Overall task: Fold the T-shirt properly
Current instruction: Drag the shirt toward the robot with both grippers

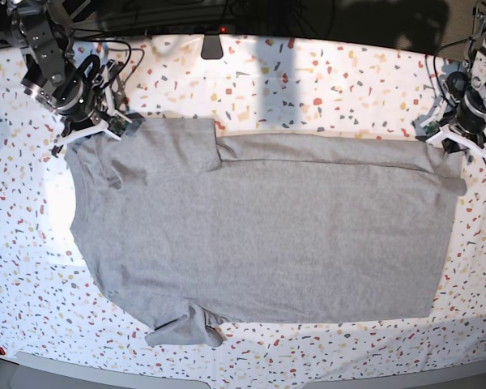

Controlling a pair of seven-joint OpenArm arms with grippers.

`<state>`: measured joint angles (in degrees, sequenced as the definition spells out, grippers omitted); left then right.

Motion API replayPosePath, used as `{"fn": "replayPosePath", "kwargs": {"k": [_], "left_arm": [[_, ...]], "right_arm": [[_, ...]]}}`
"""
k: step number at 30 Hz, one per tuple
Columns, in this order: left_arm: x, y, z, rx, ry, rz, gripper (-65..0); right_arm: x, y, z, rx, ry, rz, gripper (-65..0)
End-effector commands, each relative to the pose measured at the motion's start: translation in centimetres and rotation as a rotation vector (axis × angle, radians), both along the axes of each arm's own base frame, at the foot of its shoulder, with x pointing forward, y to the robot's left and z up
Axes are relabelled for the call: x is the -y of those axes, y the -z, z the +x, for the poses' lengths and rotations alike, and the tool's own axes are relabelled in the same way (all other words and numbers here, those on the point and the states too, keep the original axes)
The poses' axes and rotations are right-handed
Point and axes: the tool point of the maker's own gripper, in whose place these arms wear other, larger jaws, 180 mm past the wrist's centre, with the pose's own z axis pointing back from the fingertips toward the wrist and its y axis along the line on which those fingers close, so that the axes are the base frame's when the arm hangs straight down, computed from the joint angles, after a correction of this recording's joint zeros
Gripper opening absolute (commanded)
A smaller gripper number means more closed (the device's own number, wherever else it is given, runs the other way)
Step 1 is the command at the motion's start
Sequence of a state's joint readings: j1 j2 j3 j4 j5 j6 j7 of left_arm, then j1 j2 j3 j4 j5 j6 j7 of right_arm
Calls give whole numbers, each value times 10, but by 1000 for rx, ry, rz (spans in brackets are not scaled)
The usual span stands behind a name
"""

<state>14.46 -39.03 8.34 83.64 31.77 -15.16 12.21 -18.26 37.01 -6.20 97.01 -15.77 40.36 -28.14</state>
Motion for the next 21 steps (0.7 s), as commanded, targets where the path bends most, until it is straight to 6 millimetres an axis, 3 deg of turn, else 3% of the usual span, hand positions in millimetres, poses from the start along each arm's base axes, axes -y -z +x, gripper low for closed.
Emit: {"fn": "replayPosePath", "kwargs": {"k": [1,7,12,16,21], "left_arm": [[-6,-13,9,55,-10,6,-650],[-14,-23,6,63,-42,-22,-650],[-6,-46,-3,54,5,-55,-650],[3,-62,-5,60,10,-33,-650],[6,-70,-17,57,-1,-24,-650]], "right_arm": [[12,-3,2,4,8,-52,-650],[15,-21,1,47,12,-64,-650],[24,-40,-9,75,70,-30,-650],[32,-50,-22,80,85,-46,-650],[32,-44,-50,22,84,-56,-650]]}}
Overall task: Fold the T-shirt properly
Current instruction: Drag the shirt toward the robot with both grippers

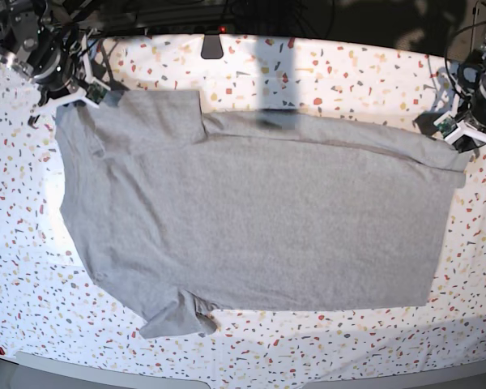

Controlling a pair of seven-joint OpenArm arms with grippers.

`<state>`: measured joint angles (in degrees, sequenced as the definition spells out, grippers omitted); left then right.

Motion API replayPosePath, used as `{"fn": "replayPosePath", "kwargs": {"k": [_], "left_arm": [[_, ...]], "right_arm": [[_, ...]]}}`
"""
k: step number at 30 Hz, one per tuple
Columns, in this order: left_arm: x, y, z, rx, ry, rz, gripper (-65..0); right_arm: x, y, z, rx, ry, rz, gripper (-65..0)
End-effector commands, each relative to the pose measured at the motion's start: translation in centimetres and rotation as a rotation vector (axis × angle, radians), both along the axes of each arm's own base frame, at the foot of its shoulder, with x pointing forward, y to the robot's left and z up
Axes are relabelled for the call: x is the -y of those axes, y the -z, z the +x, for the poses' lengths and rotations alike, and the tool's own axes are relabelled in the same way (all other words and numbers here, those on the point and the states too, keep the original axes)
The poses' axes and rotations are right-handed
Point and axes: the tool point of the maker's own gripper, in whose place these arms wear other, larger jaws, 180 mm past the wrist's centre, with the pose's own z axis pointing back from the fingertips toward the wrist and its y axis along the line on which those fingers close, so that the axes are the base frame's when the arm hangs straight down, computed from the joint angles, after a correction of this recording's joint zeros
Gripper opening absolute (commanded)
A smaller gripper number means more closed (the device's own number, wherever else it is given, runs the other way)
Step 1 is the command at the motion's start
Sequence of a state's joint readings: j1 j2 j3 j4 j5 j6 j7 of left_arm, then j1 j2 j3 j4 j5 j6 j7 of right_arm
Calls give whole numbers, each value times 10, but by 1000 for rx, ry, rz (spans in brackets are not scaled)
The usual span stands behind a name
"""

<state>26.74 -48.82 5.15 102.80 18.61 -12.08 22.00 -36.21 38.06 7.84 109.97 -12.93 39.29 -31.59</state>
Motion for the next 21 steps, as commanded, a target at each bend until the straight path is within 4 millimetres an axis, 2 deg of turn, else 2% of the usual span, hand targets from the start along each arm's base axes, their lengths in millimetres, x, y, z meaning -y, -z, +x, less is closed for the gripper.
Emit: {"fn": "replayPosePath", "kwargs": {"k": [1,9,13,16,21], "left_arm": [[-5,-11,2,23,5,25,-650],[-28,1,-45,-71,-42,59,-650],[-26,11,-69,-124,-12,65,-650],[-24,14,-77,-142,3,62,-650],[-27,15,-78,-149,-11,76,-650]], "right_arm": [[2,-6,1,10,-11,-11,-650],[2,6,-33,-77,-12,-10,-650],[1,9,-43,-101,-11,-8,-650],[1,10,-45,-105,-11,-7,-650],[1,10,-46,-107,-11,-7,-650]]}}
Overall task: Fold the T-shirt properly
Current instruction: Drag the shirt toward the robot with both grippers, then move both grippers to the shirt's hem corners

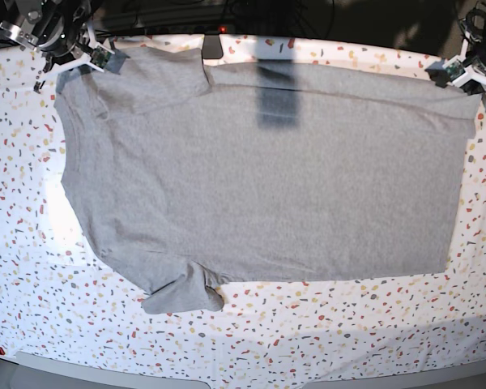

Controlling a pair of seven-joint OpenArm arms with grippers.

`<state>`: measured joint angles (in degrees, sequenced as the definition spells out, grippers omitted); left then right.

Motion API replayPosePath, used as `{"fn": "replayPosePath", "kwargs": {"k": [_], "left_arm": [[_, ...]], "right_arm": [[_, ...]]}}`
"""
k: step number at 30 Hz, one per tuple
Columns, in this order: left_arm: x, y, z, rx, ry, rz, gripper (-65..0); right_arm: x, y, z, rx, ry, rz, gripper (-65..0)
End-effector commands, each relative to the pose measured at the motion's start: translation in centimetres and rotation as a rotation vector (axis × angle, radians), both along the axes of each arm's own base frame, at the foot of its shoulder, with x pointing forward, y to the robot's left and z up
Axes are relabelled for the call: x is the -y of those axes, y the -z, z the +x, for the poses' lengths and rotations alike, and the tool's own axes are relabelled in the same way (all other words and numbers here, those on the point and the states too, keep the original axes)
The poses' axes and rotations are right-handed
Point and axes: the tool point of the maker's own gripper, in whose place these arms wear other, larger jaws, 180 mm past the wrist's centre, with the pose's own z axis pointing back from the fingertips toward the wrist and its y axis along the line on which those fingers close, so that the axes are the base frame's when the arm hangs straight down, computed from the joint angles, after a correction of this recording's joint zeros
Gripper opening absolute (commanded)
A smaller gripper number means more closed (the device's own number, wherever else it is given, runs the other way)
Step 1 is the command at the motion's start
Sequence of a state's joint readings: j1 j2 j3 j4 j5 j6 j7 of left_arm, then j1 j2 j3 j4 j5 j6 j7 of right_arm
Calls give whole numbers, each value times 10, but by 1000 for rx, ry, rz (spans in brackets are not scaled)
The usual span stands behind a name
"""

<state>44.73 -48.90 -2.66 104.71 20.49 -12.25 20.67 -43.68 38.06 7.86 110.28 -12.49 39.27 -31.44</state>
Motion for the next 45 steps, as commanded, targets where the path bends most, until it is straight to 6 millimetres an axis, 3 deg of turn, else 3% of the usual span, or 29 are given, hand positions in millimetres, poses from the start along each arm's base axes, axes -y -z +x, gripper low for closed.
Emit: {"fn": "replayPosePath", "kwargs": {"k": [1,8,13,17,24,28,31,36,40,45], "left_arm": [[-6,-9,8,26,7,30,-650],[-11,-8,6,16,-12,53,-650],[-21,-7,2,-3,-46,95,-645],[-32,-8,-1,-21,-85,144,-421],[-53,-17,1,-16,-94,276,-404],[-49,-37,28,111,-112,140,-404],[-45,-65,54,245,-160,-45,-404],[-37,-120,99,450,-229,-348,-404],[-27,-138,127,501,-274,-563,-404],[-42,-150,163,598,-357,-778,-405]], "right_arm": [[3,-6,5,18,-11,-17,-650],[12,-5,0,-9,5,-61,-650],[15,-4,-6,-43,41,-67,-452],[10,-3,-6,-45,53,-35,-423],[-2,-16,5,4,20,-21,-423],[-5,-38,30,117,32,-10,-423],[-1,-52,53,206,81,22,-423],[-18,-69,91,288,139,187,-423],[-26,-70,116,313,228,343,-423],[-18,-72,155,374,324,463,-423]]}}
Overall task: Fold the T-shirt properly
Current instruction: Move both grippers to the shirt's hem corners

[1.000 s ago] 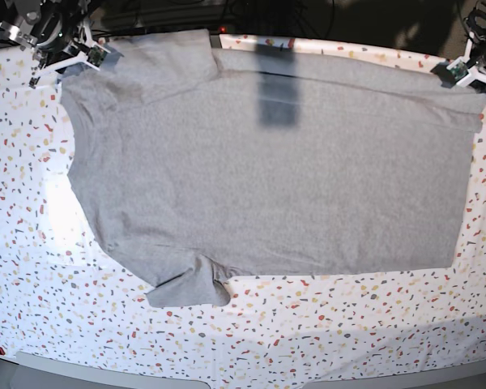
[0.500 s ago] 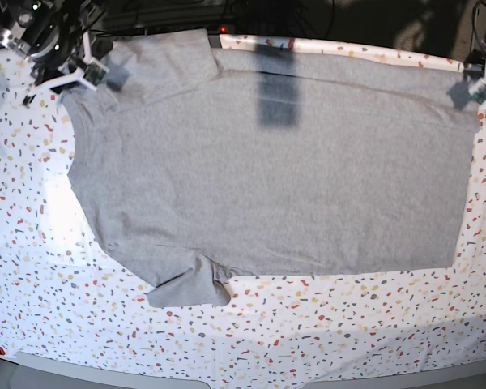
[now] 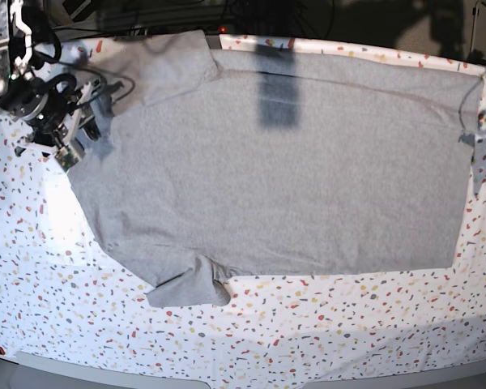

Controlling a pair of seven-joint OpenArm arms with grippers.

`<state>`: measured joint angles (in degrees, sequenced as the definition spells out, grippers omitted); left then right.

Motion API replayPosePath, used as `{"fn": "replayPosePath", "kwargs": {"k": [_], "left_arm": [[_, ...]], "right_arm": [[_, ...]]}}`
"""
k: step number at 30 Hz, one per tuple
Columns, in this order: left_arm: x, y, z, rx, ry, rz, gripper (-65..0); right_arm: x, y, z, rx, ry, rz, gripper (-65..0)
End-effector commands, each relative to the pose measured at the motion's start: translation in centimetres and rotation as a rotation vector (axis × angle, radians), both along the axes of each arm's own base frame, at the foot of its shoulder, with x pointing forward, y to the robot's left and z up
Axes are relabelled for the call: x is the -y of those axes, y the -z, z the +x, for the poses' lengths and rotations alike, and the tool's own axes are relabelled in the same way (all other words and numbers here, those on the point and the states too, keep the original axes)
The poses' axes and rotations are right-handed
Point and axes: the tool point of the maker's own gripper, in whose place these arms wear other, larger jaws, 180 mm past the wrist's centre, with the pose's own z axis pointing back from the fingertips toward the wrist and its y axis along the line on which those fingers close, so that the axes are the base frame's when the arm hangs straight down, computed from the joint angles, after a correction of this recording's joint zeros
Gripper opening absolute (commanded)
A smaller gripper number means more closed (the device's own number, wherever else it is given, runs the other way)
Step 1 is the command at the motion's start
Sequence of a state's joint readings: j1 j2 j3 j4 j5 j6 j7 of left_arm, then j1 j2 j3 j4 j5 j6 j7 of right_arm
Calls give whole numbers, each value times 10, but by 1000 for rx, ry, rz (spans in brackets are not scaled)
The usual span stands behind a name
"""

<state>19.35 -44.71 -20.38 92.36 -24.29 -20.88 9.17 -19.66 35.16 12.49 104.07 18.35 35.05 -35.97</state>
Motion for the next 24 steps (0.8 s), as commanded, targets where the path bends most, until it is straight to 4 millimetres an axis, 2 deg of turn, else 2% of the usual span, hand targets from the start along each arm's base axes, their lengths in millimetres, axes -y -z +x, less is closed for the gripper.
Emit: {"fn": "replayPosePath", "kwargs": {"k": [1,3,5,12,16,19,22,24], "left_arm": [[0,-16,12,42,40,-12,-405],[-3,-7,26,22,62,-50,-405],[-14,2,43,13,25,-81,-405],[-44,25,101,-28,-99,-226,-405],[-43,42,130,-66,-148,-302,-405],[-40,56,149,-94,-195,-371,-405],[-39,62,165,-98,-231,-395,-405],[-31,69,172,-128,-218,-382,-430]], "right_arm": [[2,-17,19,71,3,17,-423],[4,-25,39,110,30,52,-423],[2,-30,60,143,47,83,-423],[-20,-18,126,139,58,161,-423],[-29,-19,159,128,65,193,-423],[-36,-21,174,110,67,200,-423],[-41,-25,181,110,64,208,-423],[-42,-25,180,109,57,208,-423]]}}
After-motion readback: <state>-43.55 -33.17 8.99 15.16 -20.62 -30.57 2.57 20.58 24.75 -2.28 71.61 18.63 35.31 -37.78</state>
